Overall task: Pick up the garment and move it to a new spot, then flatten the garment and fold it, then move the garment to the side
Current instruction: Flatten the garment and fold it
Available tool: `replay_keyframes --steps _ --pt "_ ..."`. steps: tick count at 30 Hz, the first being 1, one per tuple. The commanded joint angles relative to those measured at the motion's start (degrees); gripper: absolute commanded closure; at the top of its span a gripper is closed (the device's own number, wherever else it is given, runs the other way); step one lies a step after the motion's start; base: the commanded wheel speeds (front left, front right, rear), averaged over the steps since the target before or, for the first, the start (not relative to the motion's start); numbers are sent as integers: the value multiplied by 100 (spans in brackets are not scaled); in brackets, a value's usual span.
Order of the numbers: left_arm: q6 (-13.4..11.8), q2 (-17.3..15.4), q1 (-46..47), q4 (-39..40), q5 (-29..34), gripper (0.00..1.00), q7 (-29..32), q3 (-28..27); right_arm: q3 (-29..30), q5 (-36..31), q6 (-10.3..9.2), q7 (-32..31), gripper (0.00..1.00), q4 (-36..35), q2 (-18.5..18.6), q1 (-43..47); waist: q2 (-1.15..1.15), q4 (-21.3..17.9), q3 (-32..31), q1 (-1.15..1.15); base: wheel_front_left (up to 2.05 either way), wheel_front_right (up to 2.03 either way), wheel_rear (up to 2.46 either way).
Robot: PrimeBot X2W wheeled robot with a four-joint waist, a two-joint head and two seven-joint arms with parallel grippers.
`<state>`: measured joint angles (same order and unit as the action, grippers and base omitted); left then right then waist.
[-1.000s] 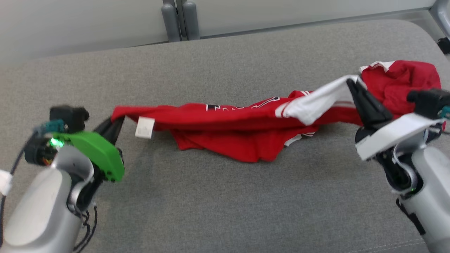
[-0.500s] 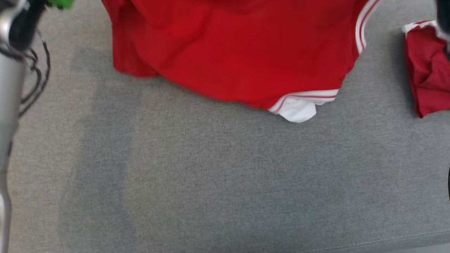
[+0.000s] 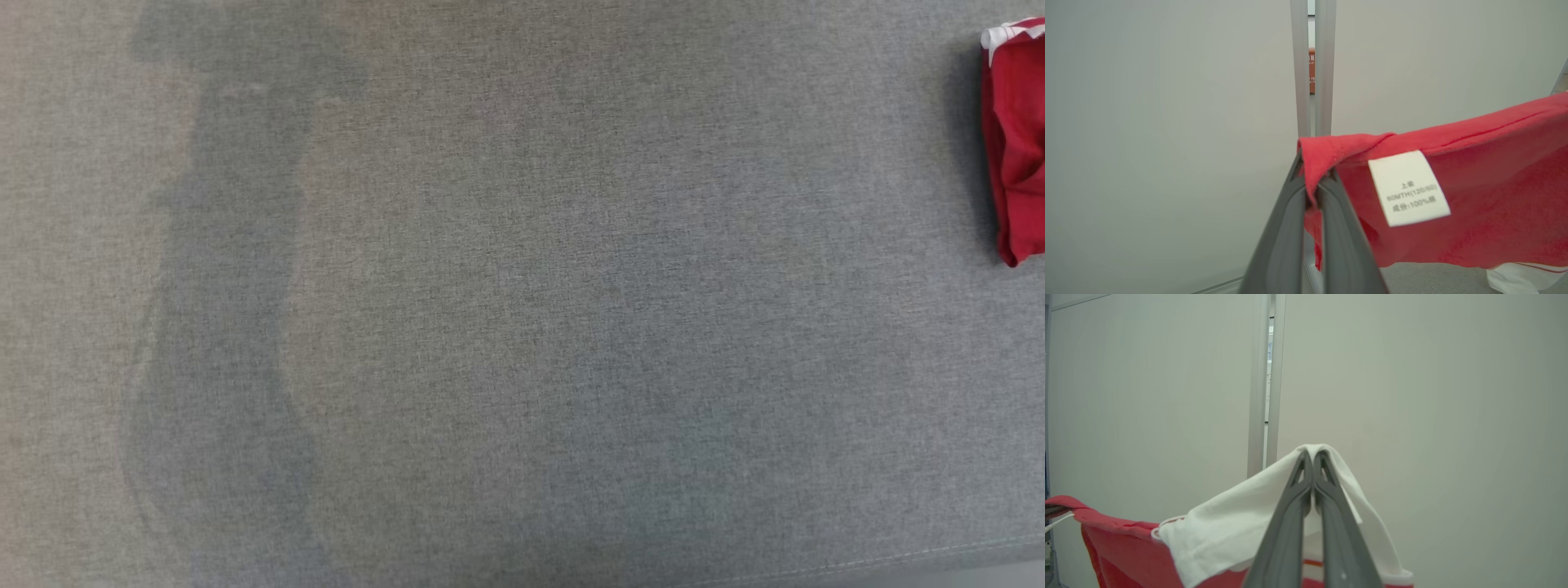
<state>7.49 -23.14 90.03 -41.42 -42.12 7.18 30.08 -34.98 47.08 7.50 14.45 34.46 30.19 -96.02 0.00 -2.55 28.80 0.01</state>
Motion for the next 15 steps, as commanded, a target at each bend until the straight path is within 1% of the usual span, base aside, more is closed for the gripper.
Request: replay_keyframes --steps 1,4,7,12,15 --pt "-2 -30 38 -94 -92 100 -65 85 -114 73 -3 30 100 71 37 -80 0 -28 -16 -1 0 0 0" --pt "-2 -98 -127 -257 -281 100 -155 286 -344 165 -3 41 100 104 1 -3 0 -76 -71 -1 0 0 0" --pt "-2 -150 -518 -358 -415 100 -239 602 -614 264 -3 64 100 10 -12 390 0 -139 -182 -1 0 0 0" --pt "-2 -384 -1348 -183 -705 100 -363 1279 -955 407 -3 83 100 -272 127 1131 0 -234 -444 -1 0 0 0" --pt "-4 -556 -1826 0 -881 100 -377 1630 -1362 250 -5 73 100 -446 350 1575 0 -264 -666 -1 0 0 0"
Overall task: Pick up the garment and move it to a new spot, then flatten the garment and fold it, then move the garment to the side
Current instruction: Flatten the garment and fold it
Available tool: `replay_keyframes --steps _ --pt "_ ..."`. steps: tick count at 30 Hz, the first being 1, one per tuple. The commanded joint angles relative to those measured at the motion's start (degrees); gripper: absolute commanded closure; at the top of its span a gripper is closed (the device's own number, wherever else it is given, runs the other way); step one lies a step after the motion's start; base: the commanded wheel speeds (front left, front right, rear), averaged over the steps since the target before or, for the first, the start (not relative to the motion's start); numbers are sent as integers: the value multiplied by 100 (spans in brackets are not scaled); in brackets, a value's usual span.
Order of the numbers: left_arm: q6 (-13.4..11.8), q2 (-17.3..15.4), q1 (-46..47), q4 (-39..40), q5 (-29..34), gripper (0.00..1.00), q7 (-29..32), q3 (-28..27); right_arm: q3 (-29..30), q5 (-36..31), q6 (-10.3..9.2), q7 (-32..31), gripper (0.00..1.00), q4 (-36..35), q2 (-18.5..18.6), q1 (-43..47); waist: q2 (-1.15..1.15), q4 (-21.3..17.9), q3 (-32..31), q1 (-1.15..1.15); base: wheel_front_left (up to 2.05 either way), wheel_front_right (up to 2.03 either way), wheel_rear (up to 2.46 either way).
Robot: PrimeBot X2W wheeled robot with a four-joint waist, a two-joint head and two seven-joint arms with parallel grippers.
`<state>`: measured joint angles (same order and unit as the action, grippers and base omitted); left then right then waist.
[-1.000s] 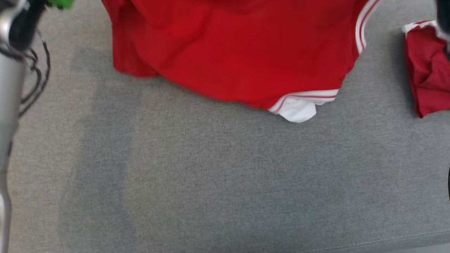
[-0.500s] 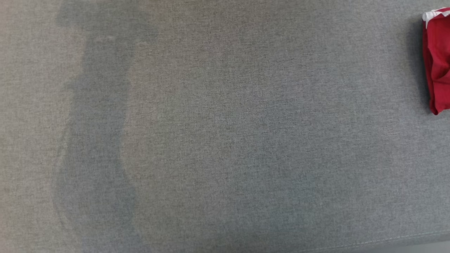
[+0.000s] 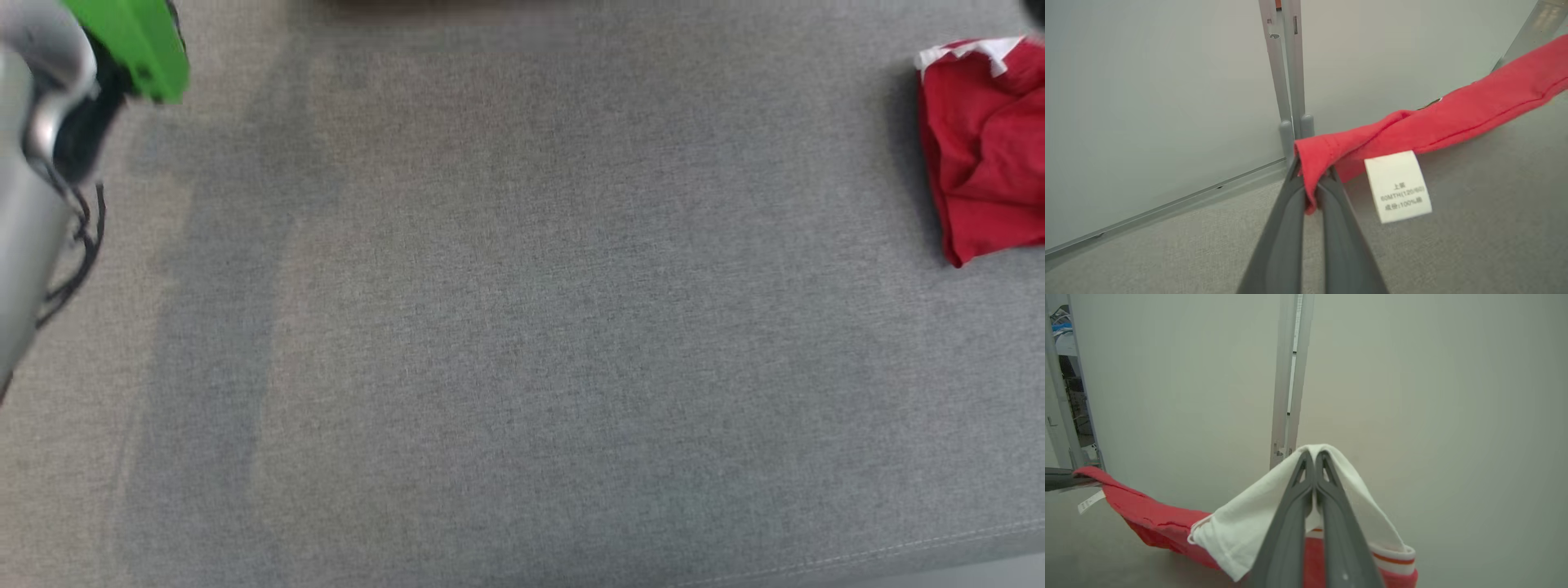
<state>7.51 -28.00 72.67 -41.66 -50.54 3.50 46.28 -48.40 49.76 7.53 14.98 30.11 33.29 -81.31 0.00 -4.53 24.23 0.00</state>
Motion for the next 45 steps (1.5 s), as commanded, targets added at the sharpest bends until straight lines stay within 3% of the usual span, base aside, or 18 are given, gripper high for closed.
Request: replay_keyframes --steps 1,8,13,23,30,34,38,45 --pt "-7 -132 -265 116 -130 100 8 142 -142 26 -8 21 100 -98 121 301 0 -77 -315 0 0 0 0" --pt "-7 -516 -1383 663 -847 100 550 696 -1085 576 -8 -568 100 -914 794 1472 0 -82 -1146 0 0 0 0" --pt "-7 -691 -2108 998 -1307 100 1117 1013 -1728 1283 -8 -1725 100 -1736 1597 2292 0 -30 -1749 0 0 0 0" --pt "-176 -1215 -3225 1775 -1917 100 2222 1436 -2210 2413 -8 -3657 100 -2861 2764 3651 0 -46 -2323 0 0 0 0" --pt "-570 -1847 -3807 2836 -2392 100 3183 1688 -2269 3102 -9 -4627 100 -3466 3355 4384 0 -31 -2427 0 0 0 0" --pt "-840 -2129 -3944 3388 -2693 100 3682 1747 -2119 3309 -9 -4784 100 -3720 3492 4443 0 -17 -2342 0 0 0 0" --pt "-1080 -2257 -3750 3680 -2805 100 4052 1733 -1929 3400 -8 -4911 100 -3687 3367 4321 0 -3 -2160 0 0 0 0" --pt "-1257 -1951 -3133 3503 -3018 100 4738 1631 -1616 3618 -9 -5348 100 -3173 2948 3926 0 22 -1656 0 0 0 0"
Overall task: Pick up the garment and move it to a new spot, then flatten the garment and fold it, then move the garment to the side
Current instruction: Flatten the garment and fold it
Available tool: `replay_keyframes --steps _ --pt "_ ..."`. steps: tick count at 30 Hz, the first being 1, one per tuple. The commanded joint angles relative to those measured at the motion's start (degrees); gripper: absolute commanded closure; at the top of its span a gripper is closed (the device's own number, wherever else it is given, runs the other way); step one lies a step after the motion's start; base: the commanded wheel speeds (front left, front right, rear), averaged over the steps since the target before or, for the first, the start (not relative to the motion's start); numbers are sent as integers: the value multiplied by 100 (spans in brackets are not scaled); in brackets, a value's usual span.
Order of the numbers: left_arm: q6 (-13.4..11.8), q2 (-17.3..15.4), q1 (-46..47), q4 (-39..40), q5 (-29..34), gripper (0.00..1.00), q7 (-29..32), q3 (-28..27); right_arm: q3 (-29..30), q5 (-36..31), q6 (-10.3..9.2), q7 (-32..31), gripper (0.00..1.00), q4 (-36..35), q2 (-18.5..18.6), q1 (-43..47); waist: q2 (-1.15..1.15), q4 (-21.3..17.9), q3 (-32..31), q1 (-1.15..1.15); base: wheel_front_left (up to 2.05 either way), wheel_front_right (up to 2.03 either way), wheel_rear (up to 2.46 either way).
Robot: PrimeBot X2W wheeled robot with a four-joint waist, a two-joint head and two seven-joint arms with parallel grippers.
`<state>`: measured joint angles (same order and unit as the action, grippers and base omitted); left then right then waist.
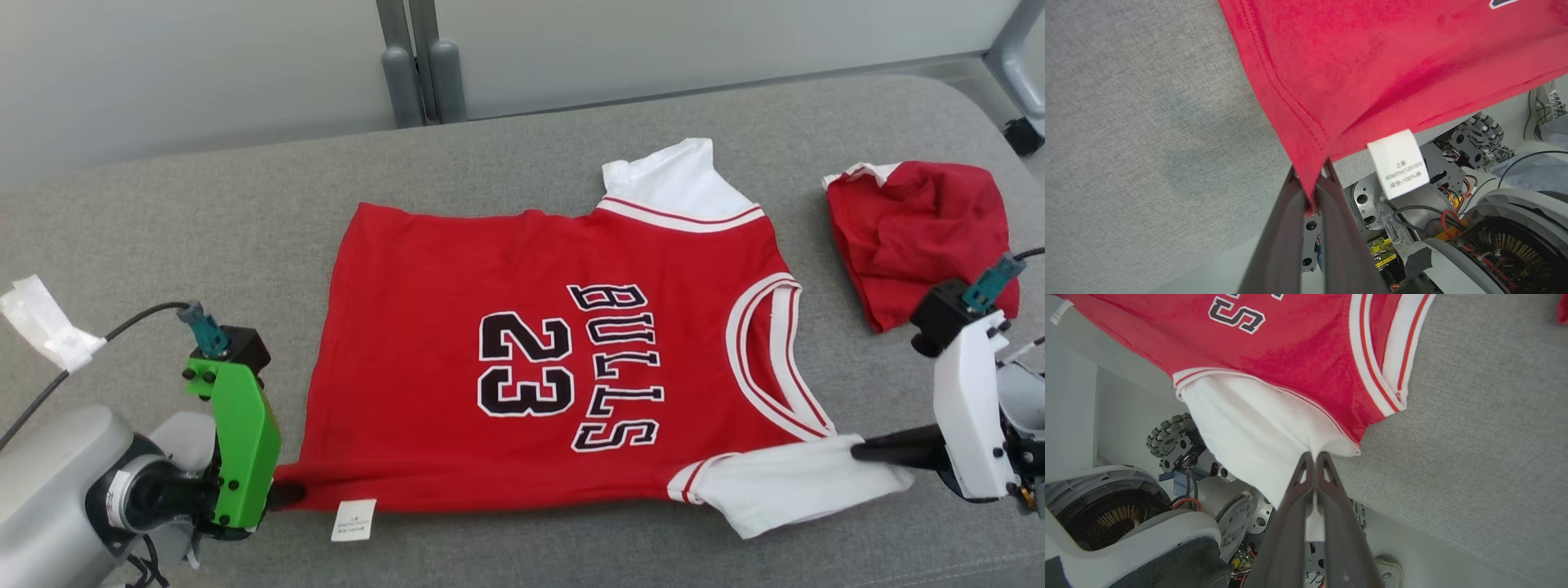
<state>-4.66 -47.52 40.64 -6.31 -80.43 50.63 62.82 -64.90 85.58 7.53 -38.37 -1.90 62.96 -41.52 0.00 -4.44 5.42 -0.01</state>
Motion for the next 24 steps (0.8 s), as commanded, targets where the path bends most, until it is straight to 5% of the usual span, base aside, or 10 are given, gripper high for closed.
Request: replay_keyframes --steps 1,17,20,21,22,23,24 --pt "-59 60 188 -126 -57 100 152 -35 84 84 -9 -84 100 145 -105 -145 0 2 318 1 0 0 0" --pt "-134 892 1284 -1426 -373 100 779 -343 547 301 -8 -424 100 1761 -1303 -1123 0 -202 1002 1 0 0 0" --pt "-102 991 1349 -1622 -368 11 651 -419 581 249 -8 -363 100 1901 -1429 -1203 0 -218 1016 1 0 0 0" --pt "-86 1027 1373 -1691 -360 0 566 -461 594 247 -8 -332 100 1960 -1472 -1204 0 -222 1007 1 0 0 0" --pt "-58 1051 1392 -1758 -330 0 477 -487 609 227 -8 -271 87 2027 -1517 -1217 0 -228 991 1 0 0 0" --pt "-31 1062 1400 -1806 -291 0 413 -495 666 199 -8 -152 60 2084 -1564 -1248 0 -232 967 1 0 0 0" --pt "18 1090 1395 -1867 -282 0 361 -505 738 208 -8 -16 0 2169 -1632 -1260 0 -230 934 1 0 0 0"
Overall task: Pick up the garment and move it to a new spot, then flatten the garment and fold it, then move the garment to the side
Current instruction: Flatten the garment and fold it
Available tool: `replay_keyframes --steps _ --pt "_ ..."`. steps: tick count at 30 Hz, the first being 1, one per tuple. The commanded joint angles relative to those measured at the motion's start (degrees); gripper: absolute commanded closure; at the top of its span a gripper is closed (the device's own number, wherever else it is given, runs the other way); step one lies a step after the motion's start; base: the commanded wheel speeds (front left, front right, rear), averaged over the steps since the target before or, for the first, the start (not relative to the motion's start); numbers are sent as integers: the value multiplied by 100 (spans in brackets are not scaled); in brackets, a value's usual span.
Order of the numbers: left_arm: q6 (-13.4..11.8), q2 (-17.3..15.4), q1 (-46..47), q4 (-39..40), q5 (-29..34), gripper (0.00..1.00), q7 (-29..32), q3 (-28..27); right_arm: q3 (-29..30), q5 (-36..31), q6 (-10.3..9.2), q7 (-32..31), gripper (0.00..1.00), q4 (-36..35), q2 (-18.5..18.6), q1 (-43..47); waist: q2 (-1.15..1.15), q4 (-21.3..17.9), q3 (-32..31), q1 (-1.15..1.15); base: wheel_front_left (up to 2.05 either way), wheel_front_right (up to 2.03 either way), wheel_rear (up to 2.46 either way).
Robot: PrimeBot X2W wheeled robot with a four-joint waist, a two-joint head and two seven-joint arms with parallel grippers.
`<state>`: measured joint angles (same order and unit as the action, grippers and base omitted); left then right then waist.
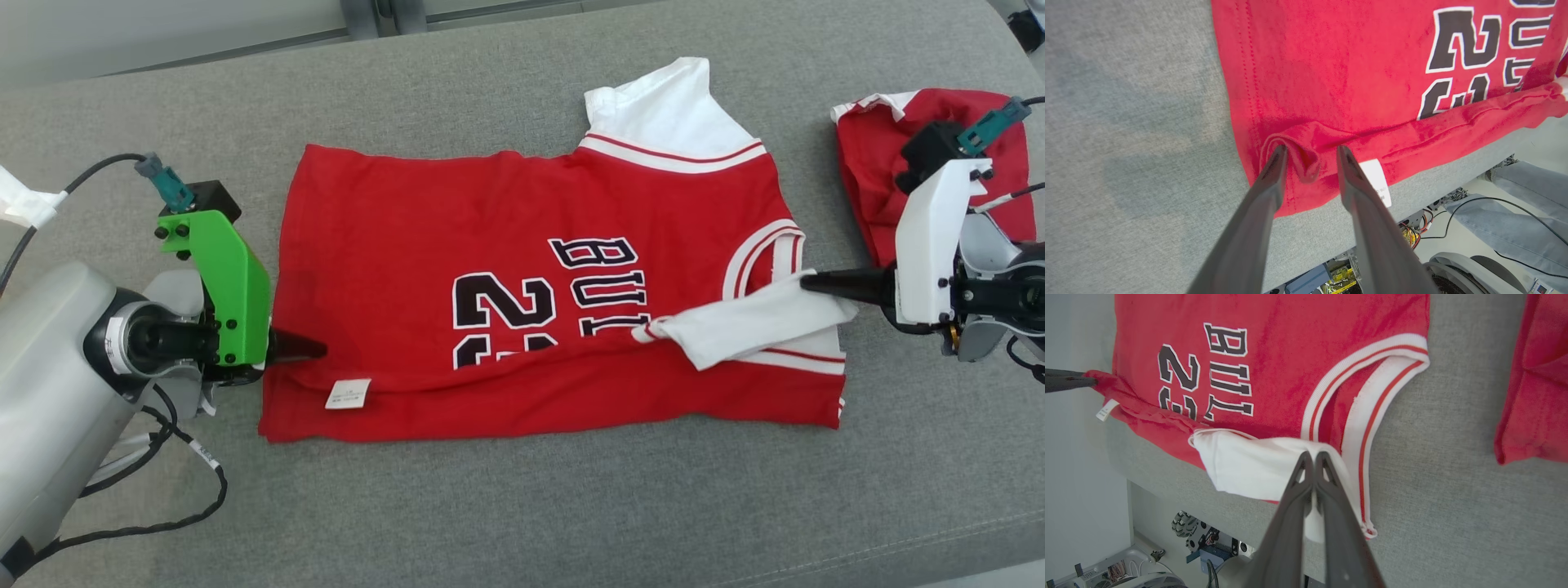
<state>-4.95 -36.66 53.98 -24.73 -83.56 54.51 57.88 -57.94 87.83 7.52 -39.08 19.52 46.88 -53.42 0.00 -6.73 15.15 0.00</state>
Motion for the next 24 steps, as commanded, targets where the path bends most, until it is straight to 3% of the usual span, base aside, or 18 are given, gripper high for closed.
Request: replay_keyframes --steps 1,7,10,14,19,22,24 --pt "72 31 43 -63 -8 0 -69 -45 77 5 -7 144 0 68 -79 -59 0 3 -65 0 0 0 0" --pt "504 12 -3 -120 56 0 -945 -415 405 -37 -6 1019 0 89 -138 192 0 63 -322 0 0 0 0" --pt "725 -51 -172 -84 234 0 -1615 -557 543 -122 -6 1564 0 -109 -59 415 0 91 -499 0 0 0 0" --pt "842 -151 -458 30 626 0 -2792 -744 690 -415 -5 2508 0 -448 38 798 0 113 -728 0 0 0 0" --pt "718 -250 -962 333 1214 0 -4289 -898 919 -1033 -5 3994 0 -731 104 1298 0 137 -927 0 0 0 0" --pt "445 -312 -1317 607 1531 0 -5226 -1050 1196 -1462 -6 5015 0 -664 66 1652 0 139 -991 0 0 0 0" --pt "267 -312 -1530 800 1672 0 -5800 -1180 1450 -1764 -6 5312 0 -587 21 1871 0 153 -997 0 0 0 0"
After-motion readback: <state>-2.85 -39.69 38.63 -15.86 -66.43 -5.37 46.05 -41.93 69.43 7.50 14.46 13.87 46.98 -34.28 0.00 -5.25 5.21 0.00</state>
